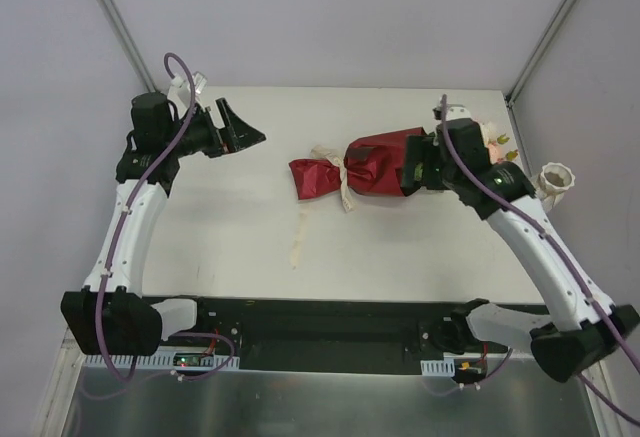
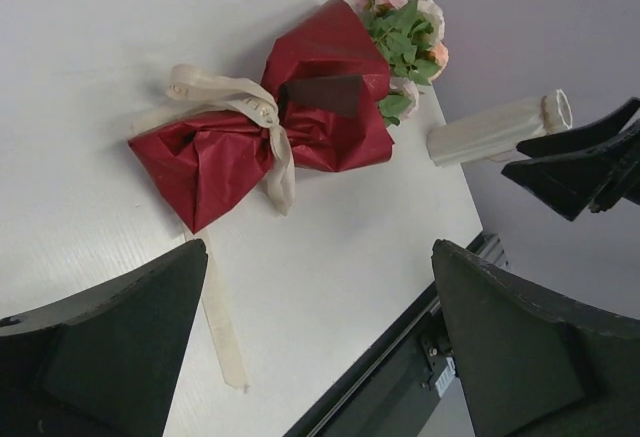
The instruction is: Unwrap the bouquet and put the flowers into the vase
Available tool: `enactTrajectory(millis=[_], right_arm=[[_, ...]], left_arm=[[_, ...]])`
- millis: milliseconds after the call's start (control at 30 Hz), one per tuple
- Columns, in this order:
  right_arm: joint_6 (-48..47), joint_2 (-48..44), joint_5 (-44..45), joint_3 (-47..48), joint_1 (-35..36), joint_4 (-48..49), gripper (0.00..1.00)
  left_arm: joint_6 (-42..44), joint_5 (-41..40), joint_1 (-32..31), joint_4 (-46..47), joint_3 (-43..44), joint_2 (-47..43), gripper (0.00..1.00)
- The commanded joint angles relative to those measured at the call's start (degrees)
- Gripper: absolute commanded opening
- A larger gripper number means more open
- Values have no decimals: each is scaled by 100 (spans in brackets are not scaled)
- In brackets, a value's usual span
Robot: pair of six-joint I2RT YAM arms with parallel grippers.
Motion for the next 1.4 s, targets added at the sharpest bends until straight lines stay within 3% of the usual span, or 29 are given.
enactTrajectory(millis=[0,167,300,367,433,467,533,667,767,867,1167,1367], right_arm=[[698,888,-480,159,438,674,97],[1085,2285,-446,704,1088,1509,97],[1629,3243,-569,1151,1133,2196,99],[1674,3919,-586,1800,1142,2214,81],[1692,4594,-735,2440,1151,2301,70],[1709,4807,-736,2636,1177,2337,57],[1771,5466,-701,3092,1195,2198,47],[1754,6346,-736,4278,1204,1758,46],[1605,6663,-938,4387,1282,1669,46],[1447,6612,-1061,4159,1405,1590,47],[585,5048,-1193,1568,1950,2231,49],[680,3862,-1395,-144,2293,2434,55]], left_arm=[[-45,384,12,181,110,317,94],[78,261,-136,330,-346,389,90],[122,-204,-129,584,-969,178,89],[-61,-241,-129,804,-1155,72,89],[-420,73,-129,1302,-1384,20,89],[-527,163,-129,1454,-1506,10,89],[-659,286,-120,1595,-1578,-7,89],[-677,304,-41,1657,-1630,37,88],[-669,357,-41,1684,-1639,151,89],[-703,453,-41,1710,-1631,335,88],[-572,630,-41,1754,-1674,380,86],[-563,831,-225,1763,-1613,669,82]])
